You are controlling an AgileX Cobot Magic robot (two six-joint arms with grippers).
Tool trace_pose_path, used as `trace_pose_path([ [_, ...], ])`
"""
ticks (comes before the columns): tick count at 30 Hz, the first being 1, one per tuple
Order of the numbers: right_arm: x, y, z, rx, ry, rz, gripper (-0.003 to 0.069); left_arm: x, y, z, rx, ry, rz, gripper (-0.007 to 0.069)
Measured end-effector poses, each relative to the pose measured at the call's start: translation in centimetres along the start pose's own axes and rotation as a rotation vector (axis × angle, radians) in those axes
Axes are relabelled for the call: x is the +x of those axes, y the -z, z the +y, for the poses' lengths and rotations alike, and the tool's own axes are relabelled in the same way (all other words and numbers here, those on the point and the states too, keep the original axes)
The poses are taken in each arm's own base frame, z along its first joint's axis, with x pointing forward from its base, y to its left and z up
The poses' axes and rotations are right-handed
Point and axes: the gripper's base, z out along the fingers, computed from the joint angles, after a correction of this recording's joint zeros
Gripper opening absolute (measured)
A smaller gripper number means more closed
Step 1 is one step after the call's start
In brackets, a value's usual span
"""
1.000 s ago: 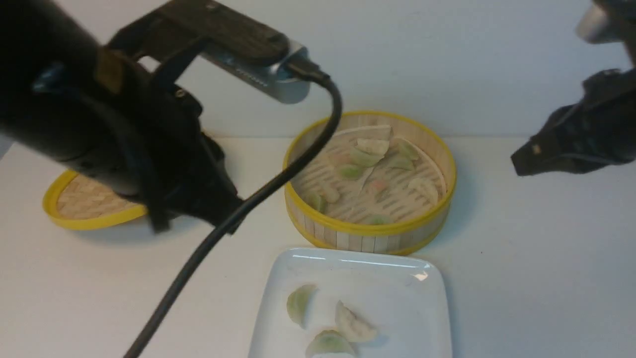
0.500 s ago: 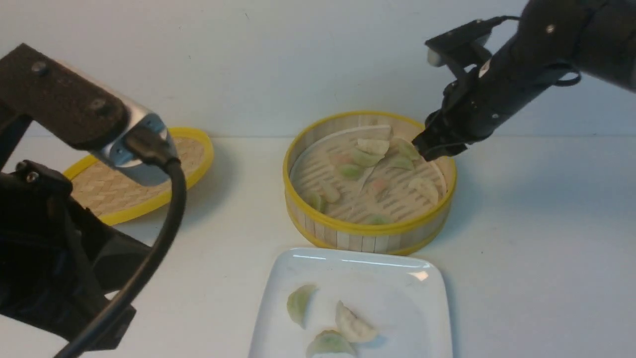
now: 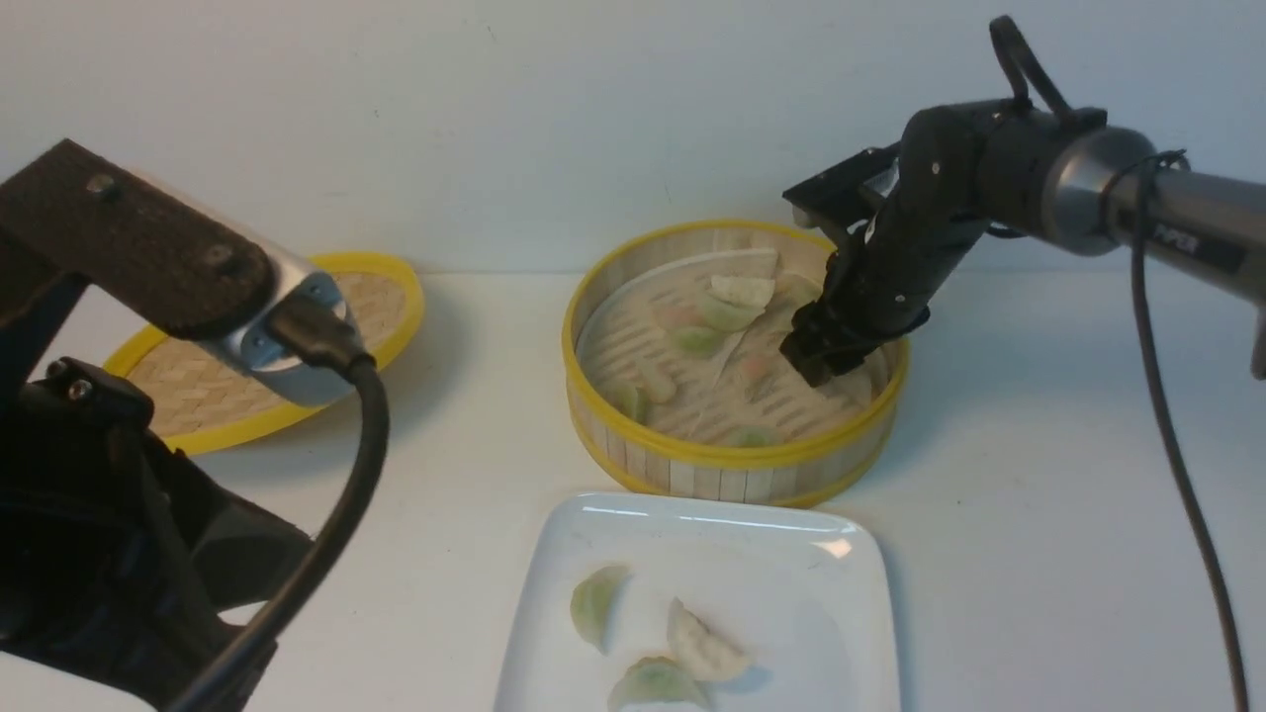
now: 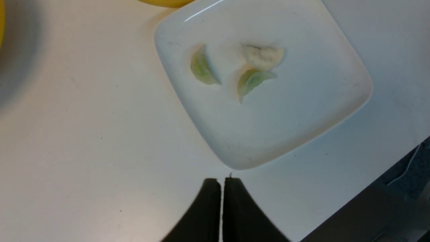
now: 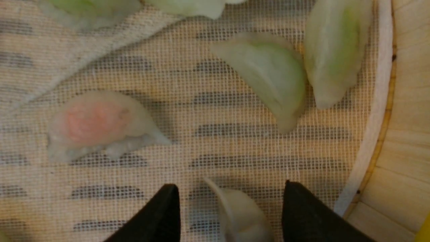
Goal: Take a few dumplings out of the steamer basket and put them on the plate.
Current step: Use the right arm to grab a dumpling from inside the steamer, then use the right arm to put the dumpling into the plate
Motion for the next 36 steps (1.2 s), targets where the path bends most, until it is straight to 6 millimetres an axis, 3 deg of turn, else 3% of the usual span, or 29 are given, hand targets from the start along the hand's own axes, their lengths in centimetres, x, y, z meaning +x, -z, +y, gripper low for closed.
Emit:
trace_pose_path([
  [2,0.1,-0.1,0.0,0.005,-0.008,0.012,0.0353,0.0,0.0,0.0,-0.001,0.0,0.0,-0.0006],
  [4,0.2,-0.1,-0.1,0.01,-0.021,0.021,0.0281,0.0,0.0,0.1,-0.009,-0.003,0.0,-0.0006],
  [5,0.2,-0.1,-0.1,0.014,-0.022,0.024,0.0199,0.0,0.0,0.1,-0.015,-0.006,0.0,-0.0006],
  [6,0.2,0.0,-0.1,0.015,-0.023,0.026,0.0162,0.0,0.0,0.2,-0.017,-0.007,0.0,-0.0006],
  [10,-0.2,2.2,-0.1,0.015,-0.029,0.023,0.0151,0.0,0.0,0.2,-0.022,-0.008,0.001,-0.0006],
  [12,-0.8,5.0,-0.1,0.021,-0.031,-0.002,0.0151,0.0,0.0,0.2,-0.022,-0.008,0.001,-0.0006],
  [14,-1.2,9.0,0.0,0.028,-0.032,-0.051,0.0151,0.0,0.0,0.2,-0.022,-0.008,0.001,-0.0006],
  [20,-0.5,18.2,1.0,0.006,-0.045,-0.168,0.0151,-0.3,0.0,0.2,-0.022,-0.009,-0.028,-0.0006],
  [25,1.5,22.5,2.6,-0.072,-0.074,-0.24,0.0151,-0.6,0.0,0.2,-0.022,-0.009,-0.066,-0.0006],
  [29,5.0,22.3,4.4,-0.13,-0.082,-0.164,0.0151,-0.7,0.0,0.2,-0.018,-0.008,-0.077,-0.0006],
  [31,6.6,20.6,5.4,-0.153,-0.073,-0.091,0.0151,-0.7,0.0,0.2,-0.018,-0.008,-0.079,-0.0006],
  [32,8.0,18.6,6.8,-0.172,-0.056,-0.032,0.0151,-0.7,0.0,0.2,-0.017,-0.007,-0.081,-0.0006],
  [36,10.2,13.4,10.1,-0.192,-0.003,0.019,0.0151,-0.7,0.0,0.1,-0.014,-0.006,-0.083,-0.0006],
])
